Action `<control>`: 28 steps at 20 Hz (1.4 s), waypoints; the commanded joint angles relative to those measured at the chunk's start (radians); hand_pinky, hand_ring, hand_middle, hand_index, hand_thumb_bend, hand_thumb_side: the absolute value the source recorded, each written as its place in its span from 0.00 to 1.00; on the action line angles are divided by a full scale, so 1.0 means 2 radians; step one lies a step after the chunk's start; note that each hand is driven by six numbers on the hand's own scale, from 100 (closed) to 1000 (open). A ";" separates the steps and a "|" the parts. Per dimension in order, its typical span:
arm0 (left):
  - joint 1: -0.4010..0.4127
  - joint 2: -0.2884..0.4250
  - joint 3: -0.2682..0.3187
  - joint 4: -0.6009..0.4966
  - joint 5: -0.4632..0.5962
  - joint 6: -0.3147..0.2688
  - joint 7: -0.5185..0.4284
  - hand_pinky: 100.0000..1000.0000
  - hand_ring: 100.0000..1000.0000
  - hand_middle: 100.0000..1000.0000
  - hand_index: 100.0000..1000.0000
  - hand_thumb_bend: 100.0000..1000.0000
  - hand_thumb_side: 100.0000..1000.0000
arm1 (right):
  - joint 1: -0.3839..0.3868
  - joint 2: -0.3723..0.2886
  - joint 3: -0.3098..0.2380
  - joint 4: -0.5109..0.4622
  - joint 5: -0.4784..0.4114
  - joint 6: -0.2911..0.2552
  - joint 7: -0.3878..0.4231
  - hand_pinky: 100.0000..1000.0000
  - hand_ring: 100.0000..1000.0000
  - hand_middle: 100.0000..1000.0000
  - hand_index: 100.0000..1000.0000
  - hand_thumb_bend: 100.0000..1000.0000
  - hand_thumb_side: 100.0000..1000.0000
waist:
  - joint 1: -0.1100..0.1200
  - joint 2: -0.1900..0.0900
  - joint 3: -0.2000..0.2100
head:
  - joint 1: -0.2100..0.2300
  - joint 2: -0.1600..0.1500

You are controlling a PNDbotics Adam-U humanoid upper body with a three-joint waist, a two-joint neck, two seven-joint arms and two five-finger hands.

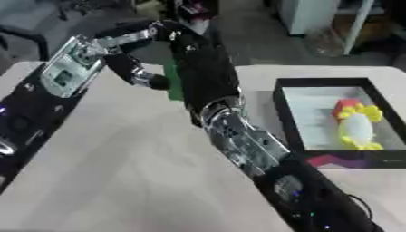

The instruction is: Pick up the objects with one hand, pass them to the other hand, and then place them into the box on the other side of the table.

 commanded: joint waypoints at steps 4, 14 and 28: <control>-0.003 0.051 0.040 0.011 -0.026 -0.112 -0.109 0.95 0.90 0.91 0.95 1.00 0.73 | -0.001 -0.032 -0.042 0.019 0.037 0.015 -0.006 1.00 0.74 0.69 0.33 0.06 0.15 | 0.003 -0.009 -0.003 | -0.005 -0.012; 0.118 0.137 0.158 -0.082 0.008 -0.047 0.058 0.84 0.77 0.78 0.85 0.71 0.74 | 0.018 -0.097 -0.161 0.199 0.026 0.232 -0.068 0.56 0.72 0.68 0.59 0.00 0.25 | 0.007 -0.008 0.002 | -0.022 -0.018; 0.312 0.059 0.301 -0.236 0.082 0.108 0.258 0.77 0.69 0.68 0.75 0.47 0.68 | 0.036 -0.167 -0.240 0.199 -0.084 0.265 0.023 1.00 0.96 0.96 1.00 0.32 0.66 | -0.002 -0.007 0.010 | -0.035 -0.025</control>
